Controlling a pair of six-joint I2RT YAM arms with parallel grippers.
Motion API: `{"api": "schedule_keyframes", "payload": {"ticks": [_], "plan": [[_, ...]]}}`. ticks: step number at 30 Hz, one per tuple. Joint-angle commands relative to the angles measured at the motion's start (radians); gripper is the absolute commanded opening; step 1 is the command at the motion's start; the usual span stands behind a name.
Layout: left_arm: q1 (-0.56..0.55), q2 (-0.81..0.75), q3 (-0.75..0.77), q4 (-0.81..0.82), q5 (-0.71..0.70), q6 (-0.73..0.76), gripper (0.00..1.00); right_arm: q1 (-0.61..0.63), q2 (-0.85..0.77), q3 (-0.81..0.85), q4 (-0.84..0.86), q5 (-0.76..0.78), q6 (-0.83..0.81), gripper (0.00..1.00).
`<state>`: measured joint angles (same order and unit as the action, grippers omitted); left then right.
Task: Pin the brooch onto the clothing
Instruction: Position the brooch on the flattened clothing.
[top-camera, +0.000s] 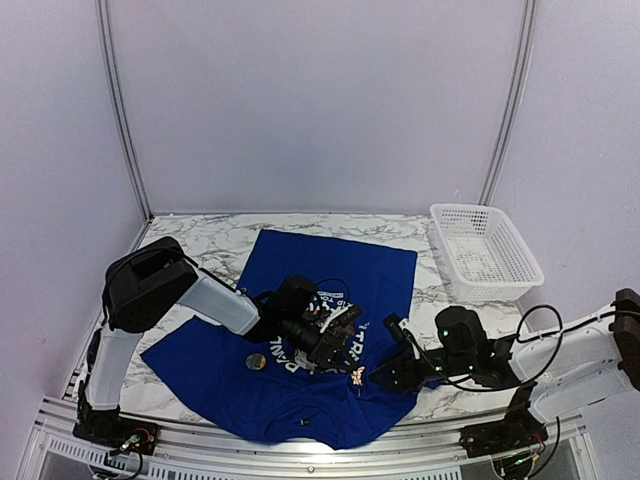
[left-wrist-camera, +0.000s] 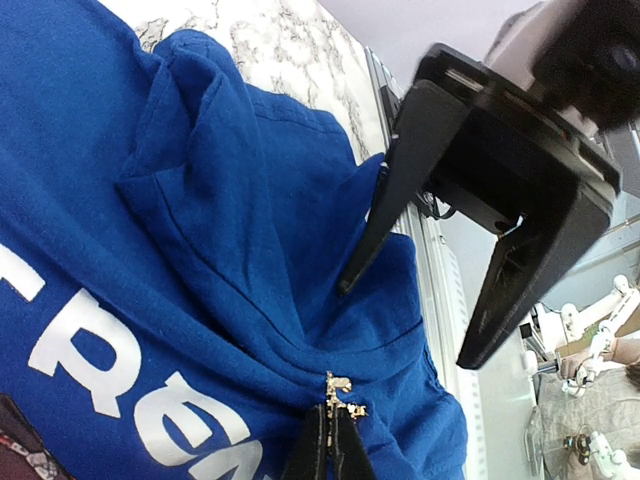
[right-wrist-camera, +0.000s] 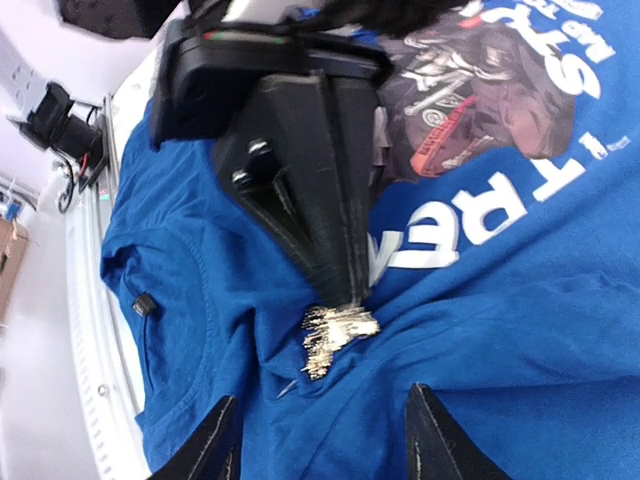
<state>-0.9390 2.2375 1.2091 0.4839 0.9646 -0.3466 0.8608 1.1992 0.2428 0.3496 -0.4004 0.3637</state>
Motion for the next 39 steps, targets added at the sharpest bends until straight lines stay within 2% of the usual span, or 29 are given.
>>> {"api": "schedule_keyframes", "payload": {"ticks": [1, 6, 11, 18, 27, 39], "plan": [[0.005, -0.023, -0.003, -0.065, -0.009, 0.024, 0.0, -0.087, 0.078, 0.042, 0.071, -0.153, 0.126, 0.47], [0.005, -0.033, -0.004, -0.067, -0.007, 0.023, 0.0, -0.115, 0.192, 0.061, 0.159, -0.25, 0.191, 0.44], [0.005, -0.04, 0.002, -0.067, -0.01, 0.019, 0.0, -0.114, 0.28, 0.064, 0.246, -0.273, 0.227, 0.4], [0.003, -0.058, 0.01, -0.067, -0.014, 0.01, 0.0, -0.115, 0.331, 0.079, 0.296, -0.285, 0.235, 0.34], [-0.005, -0.065, 0.029, -0.044, 0.011, -0.042, 0.0, -0.115, 0.354, 0.071, 0.328, -0.312, 0.239, 0.31], [-0.009, -0.056, 0.033, -0.023, 0.022, -0.065, 0.0, -0.115, 0.429, 0.058, 0.438, -0.371, 0.283, 0.2]]}}
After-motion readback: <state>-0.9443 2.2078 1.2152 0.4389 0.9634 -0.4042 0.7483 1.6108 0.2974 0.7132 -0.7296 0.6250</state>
